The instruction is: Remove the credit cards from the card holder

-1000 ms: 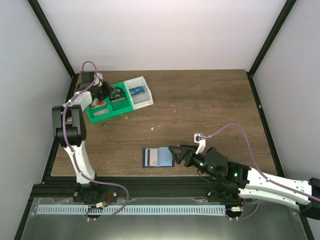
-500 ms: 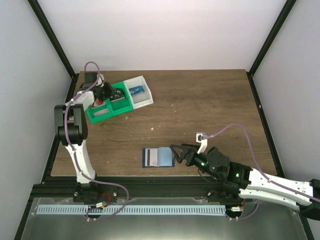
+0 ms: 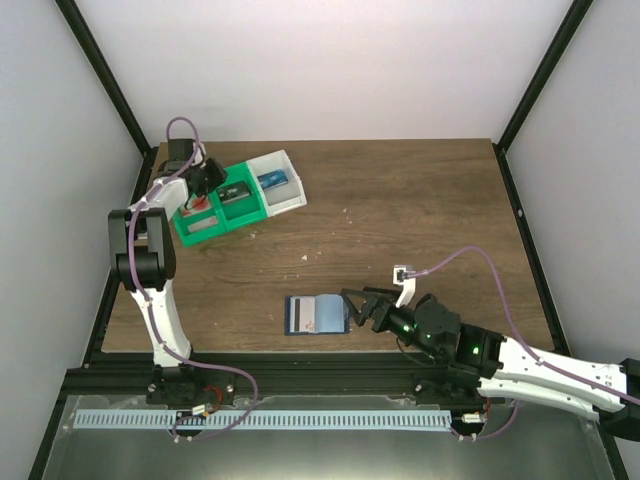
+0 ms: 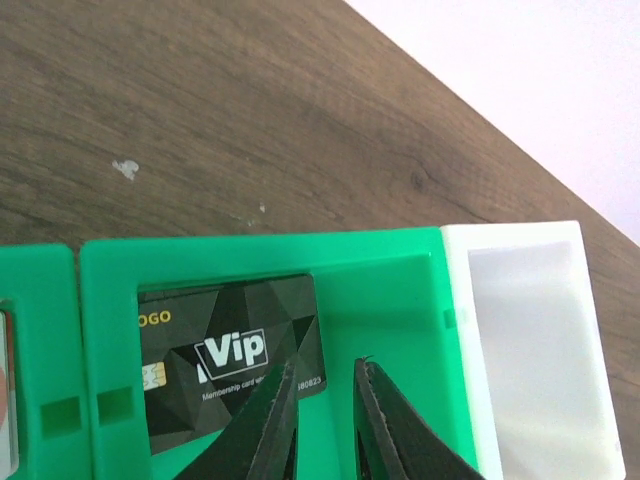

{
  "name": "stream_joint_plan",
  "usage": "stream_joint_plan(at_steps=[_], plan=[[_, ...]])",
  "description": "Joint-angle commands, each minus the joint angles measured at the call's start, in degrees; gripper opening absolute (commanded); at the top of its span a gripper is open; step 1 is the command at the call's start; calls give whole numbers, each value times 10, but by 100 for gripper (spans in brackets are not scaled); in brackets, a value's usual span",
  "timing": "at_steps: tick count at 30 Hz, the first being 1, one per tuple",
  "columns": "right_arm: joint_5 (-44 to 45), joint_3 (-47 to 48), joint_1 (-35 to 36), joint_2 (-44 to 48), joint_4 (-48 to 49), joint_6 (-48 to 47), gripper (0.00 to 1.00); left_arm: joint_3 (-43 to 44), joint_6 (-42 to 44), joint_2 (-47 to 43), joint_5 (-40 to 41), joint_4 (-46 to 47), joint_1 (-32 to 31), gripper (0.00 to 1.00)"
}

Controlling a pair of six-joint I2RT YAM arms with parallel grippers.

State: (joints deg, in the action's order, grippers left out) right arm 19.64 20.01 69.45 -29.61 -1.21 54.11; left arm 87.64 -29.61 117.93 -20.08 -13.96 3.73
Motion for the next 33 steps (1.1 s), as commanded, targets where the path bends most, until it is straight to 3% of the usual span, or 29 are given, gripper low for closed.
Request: stream_joint_plan(at_steps=[1,6,11,18,24,33], plan=[[15,19,-3,10,-2,11,100,19,8,-8,13,-13,-2,19],[13,11,-3,17,-8,16,100,6,5,-44,2,-17,-5,28],[10,31,-3,5,-60,25,100,-42,19,-91,-85,-34,-6,28],[20,95,-3,-72,-137,26,100,-189,30,-211,-157,-7,-29,38],[-44,117,-3,-150,-96,-26,100,-306,27,-314,-206,7,-54,43],[-118,107,-3,-220,-31,-51,78,-453,44,-468,-256,-22,-88,36]])
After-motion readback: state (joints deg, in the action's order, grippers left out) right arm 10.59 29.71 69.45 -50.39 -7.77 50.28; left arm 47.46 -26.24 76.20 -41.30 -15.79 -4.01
